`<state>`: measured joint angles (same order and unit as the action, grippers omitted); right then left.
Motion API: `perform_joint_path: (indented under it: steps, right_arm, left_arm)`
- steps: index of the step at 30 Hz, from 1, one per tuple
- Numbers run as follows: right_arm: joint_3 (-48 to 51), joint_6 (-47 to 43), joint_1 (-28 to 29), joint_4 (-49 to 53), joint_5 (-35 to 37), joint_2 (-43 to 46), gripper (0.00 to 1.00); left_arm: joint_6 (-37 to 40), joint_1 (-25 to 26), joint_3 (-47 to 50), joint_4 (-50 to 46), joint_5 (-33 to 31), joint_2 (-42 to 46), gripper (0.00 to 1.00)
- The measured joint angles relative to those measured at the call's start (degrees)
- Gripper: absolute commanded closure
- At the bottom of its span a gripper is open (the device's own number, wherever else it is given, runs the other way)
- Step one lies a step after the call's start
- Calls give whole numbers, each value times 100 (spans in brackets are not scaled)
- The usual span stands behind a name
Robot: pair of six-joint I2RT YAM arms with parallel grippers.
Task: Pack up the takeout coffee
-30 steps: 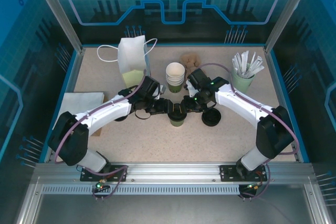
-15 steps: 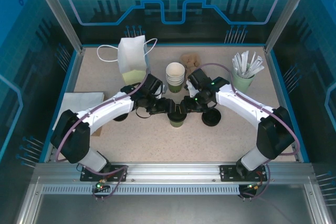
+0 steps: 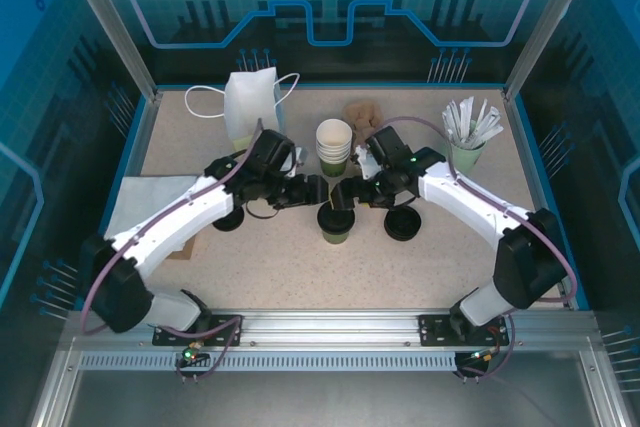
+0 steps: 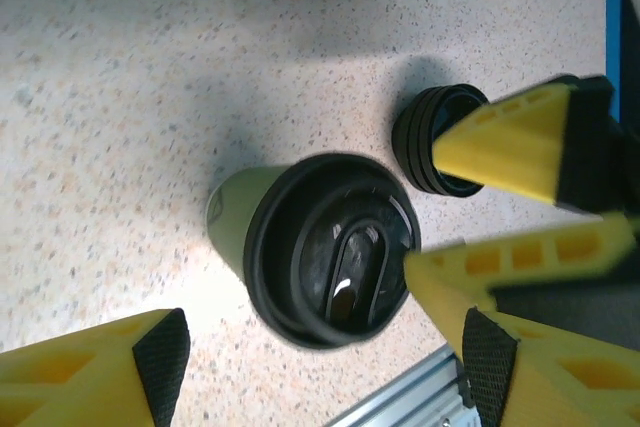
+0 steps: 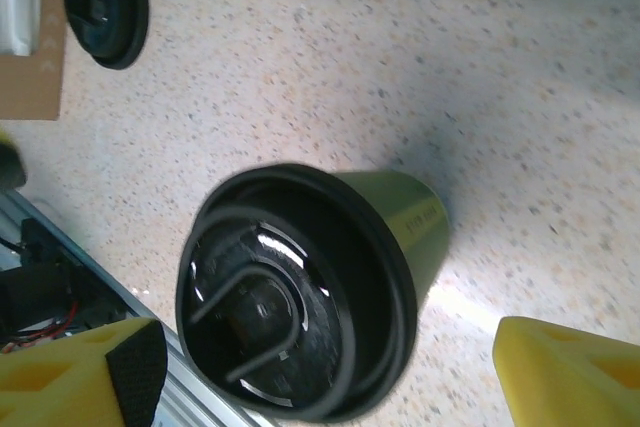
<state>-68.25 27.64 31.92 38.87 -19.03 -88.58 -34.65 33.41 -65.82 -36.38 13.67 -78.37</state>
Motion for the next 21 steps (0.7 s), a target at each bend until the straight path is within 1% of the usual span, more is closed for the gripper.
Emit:
perform_joint_path:
  steps: [3, 7, 8, 14, 21]
  right_arm:
    - [-81, -55, 0, -162, -221, -369, 14]
    - [-173, -116, 2, -315, -479, -767, 25]
    - [-173, -131, 2, -321, -535, -798, 26]
    - [-76, -160, 2, -389, -748, -715, 27]
    - [527, -68, 7, -426, -940, -199, 26]
  left_arm:
    - [-249, -26, 402, -13, 4, 479, 24]
    - [-538, -48, 879, -72, -37, 901, 24]
    - [-599, -66, 975, -90, -46, 979, 24]
    - [-890, -337, 1384, -105, -76, 1294, 24]
    - [-1012, -450, 1615, -11, 68, 1290, 24]
